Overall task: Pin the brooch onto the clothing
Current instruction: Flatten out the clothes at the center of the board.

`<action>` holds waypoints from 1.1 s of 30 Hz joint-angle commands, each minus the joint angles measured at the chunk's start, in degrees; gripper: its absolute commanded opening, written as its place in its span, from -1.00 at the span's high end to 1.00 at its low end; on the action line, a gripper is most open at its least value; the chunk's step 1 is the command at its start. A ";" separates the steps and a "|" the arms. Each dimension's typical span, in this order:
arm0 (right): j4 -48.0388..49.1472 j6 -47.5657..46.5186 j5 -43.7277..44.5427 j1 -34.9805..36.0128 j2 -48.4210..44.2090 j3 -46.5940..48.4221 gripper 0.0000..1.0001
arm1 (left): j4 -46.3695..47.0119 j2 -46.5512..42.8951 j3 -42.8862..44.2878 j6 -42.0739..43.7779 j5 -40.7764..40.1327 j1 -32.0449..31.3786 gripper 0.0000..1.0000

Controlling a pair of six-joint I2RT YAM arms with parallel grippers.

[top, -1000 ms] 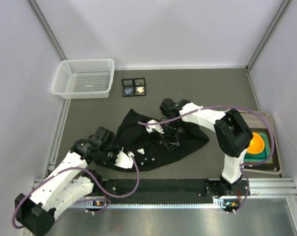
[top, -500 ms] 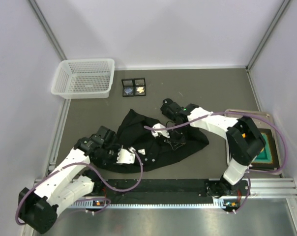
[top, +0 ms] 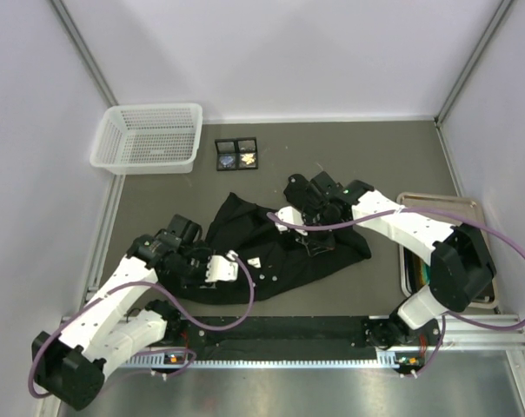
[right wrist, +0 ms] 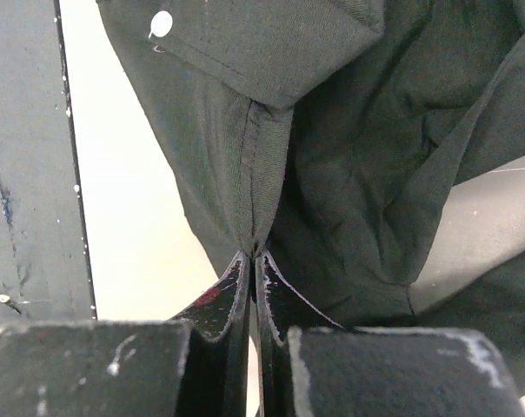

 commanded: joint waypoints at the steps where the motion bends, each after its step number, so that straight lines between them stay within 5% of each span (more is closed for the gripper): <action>1: 0.23 0.53 -0.03 -0.70 -1.94 -0.14 1.00 | -2.72 -2.20 3.55 0.18 5.08 0.25 0.01; 6: 0.15 0.79 -0.21 -0.79 -2.12 -0.14 1.00 | -1.94 -4.49 3.12 1.32 8.34 0.25 -0.03; 13: -0.12 0.79 0.06 -1.32 -3.79 -1.55 1.00 | 0.70 0.25 0.75 0.89 3.95 0.25 0.17; 18: -0.12 2.37 -0.20 -3.07 -5.45 -1.90 1.00 | 5.70 1.66 0.48 -3.86 -0.45 0.25 0.84; 21: -0.03 5.61 -0.99 -6.14 -5.37 0.72 1.00 | 11.29 0.35 3.11 -9.03 0.07 0.33 1.00; 24: -0.03 9.66 -0.48 -10.62 -4.41 9.41 1.00 | 20.10 1.91 8.64 -18.95 -5.09 0.42 1.00; 28: -0.20 13.87 4.61 -16.68 2.95 35.00 1.00 | 32.24 15.59 23.55 -28.89 -17.58 2.08 1.00; 30: -1.86 17.83 3.50 -20.29 4.64 45.68 1.00 | 27.71 18.61 38.66 -32.07 -9.30 5.16 1.00; 33: -5.65 18.55 -4.76 -22.15 -2.70 52.51 1.00 | 24.43 10.92 42.24 -24.54 12.41 6.40 1.00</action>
